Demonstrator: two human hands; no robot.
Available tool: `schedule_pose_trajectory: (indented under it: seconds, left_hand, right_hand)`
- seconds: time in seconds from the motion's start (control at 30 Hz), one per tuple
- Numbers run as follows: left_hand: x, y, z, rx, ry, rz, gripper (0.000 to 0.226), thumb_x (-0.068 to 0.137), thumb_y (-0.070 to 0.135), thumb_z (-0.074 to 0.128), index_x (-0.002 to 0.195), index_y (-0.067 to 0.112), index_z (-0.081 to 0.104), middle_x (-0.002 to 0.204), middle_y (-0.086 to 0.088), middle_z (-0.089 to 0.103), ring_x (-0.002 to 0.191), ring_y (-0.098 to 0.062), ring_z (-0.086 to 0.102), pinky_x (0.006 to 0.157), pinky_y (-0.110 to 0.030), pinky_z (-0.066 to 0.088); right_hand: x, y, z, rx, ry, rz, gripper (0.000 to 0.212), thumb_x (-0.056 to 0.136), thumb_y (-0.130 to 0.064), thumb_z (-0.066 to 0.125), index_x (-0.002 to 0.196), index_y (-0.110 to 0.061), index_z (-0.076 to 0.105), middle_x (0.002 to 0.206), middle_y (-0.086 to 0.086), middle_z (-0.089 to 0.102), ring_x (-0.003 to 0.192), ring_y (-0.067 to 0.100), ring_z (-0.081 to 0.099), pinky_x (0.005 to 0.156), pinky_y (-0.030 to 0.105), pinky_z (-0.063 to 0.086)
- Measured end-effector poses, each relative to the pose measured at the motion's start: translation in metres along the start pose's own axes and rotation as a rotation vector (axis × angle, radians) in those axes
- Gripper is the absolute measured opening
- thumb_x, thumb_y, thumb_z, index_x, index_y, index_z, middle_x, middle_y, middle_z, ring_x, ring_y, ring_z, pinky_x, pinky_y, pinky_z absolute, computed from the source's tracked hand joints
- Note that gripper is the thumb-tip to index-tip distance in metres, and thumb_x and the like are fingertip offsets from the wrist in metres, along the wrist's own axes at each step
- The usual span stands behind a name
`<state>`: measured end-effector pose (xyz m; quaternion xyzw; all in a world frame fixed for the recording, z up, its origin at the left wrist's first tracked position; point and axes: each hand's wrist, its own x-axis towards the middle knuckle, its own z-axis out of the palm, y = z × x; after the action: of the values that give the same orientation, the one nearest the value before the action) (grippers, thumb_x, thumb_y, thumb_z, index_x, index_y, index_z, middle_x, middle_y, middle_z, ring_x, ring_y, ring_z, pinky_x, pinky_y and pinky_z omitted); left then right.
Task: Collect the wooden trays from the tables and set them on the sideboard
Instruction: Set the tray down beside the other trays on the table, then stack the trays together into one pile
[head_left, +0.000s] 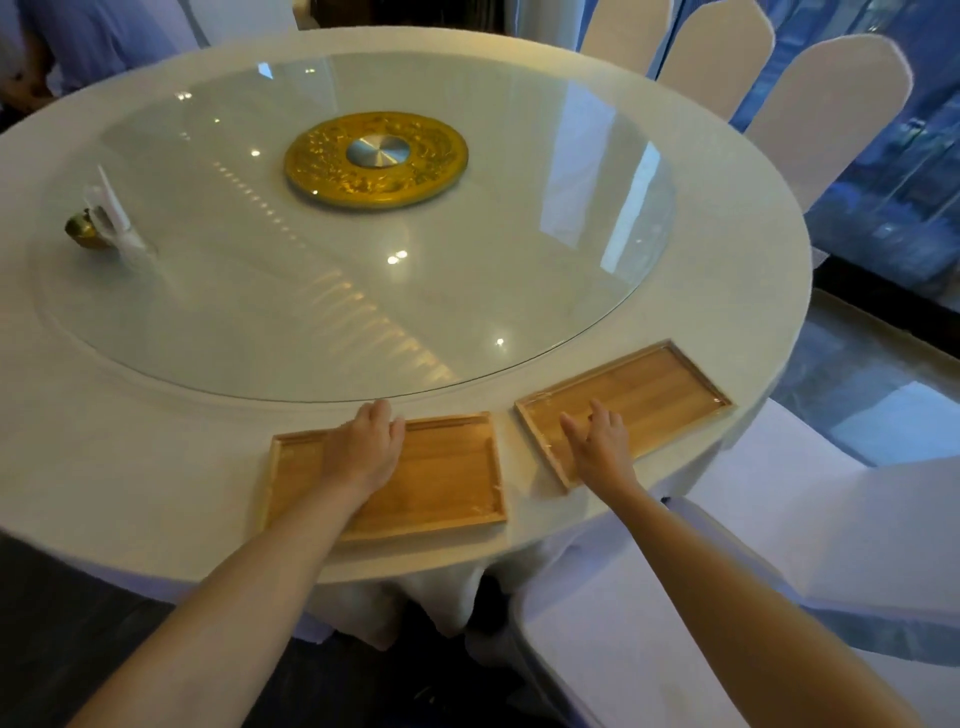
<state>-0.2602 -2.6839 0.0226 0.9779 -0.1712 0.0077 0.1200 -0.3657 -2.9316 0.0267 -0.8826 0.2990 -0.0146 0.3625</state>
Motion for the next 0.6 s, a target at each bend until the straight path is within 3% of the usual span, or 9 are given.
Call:
schedule_pose_trajectory:
  seconds: [0.07, 0.13, 0.4, 0.5, 0.6]
  left_hand:
    - [0.016, 0.065, 0.01, -0.053, -0.033, 0.052, 0.036, 0.097, 0.033, 0.031, 0.102, 0.005, 0.052, 0.103, -0.017, 0.064, 0.083, -0.036, 0.063, 0.067, -0.037, 0.05]
    - [0.025, 0.116, 0.019, -0.058, -0.071, 0.06, 0.037, 0.096, 0.035, 0.03, 0.104, 0.005, 0.052, 0.106, -0.018, 0.064, 0.09, -0.038, 0.063, 0.072, -0.038, 0.048]
    - [0.029, 0.161, 0.045, 0.123, -0.343, -0.078, 0.057, 0.096, 0.043, 0.02, 0.112, 0.01, 0.062, 0.115, -0.017, 0.066, 0.108, -0.035, 0.06, 0.086, -0.037, 0.046]
    - [0.035, 0.18, 0.06, 0.123, -0.475, -0.179, 0.059, 0.097, 0.043, 0.018, 0.12, 0.006, 0.058, 0.124, -0.018, 0.061, 0.118, -0.033, 0.054, 0.098, -0.037, 0.041]
    - [0.037, 0.19, 0.073, 0.09, -0.56, -0.301, 0.062, 0.097, 0.045, 0.016, 0.123, 0.006, 0.056, 0.13, -0.016, 0.058, 0.122, -0.032, 0.052, 0.098, -0.036, 0.04]
  right_hand:
    - [0.025, 0.03, -0.044, -0.006, 0.054, 0.018, 0.063, 0.094, -0.039, 0.042, 0.143, -0.001, 0.026, 0.141, 0.024, 0.037, 0.13, 0.036, 0.036, 0.107, 0.042, 0.031]
    - [0.048, 0.059, -0.076, -0.04, 0.089, 0.042, 0.064, 0.094, -0.039, 0.041, 0.142, 0.0, 0.025, 0.142, 0.025, 0.034, 0.132, 0.037, 0.033, 0.108, 0.042, 0.029]
    - [0.082, 0.104, -0.114, -0.157, 0.082, 0.167, 0.069, 0.093, -0.046, 0.038, 0.144, -0.003, 0.023, 0.151, 0.02, 0.023, 0.137, 0.037, 0.027, 0.108, 0.045, 0.029]
    - [0.098, 0.124, -0.123, -0.19, 0.013, 0.177, 0.068, 0.093, -0.046, 0.038, 0.141, 0.002, 0.026, 0.145, 0.023, 0.033, 0.132, 0.038, 0.034, 0.106, 0.045, 0.03]
    - [0.108, 0.137, -0.123, -0.176, -0.036, 0.181, 0.062, 0.093, -0.045, 0.039, 0.129, 0.005, 0.035, 0.134, 0.026, 0.044, 0.124, 0.039, 0.041, 0.101, 0.044, 0.034]
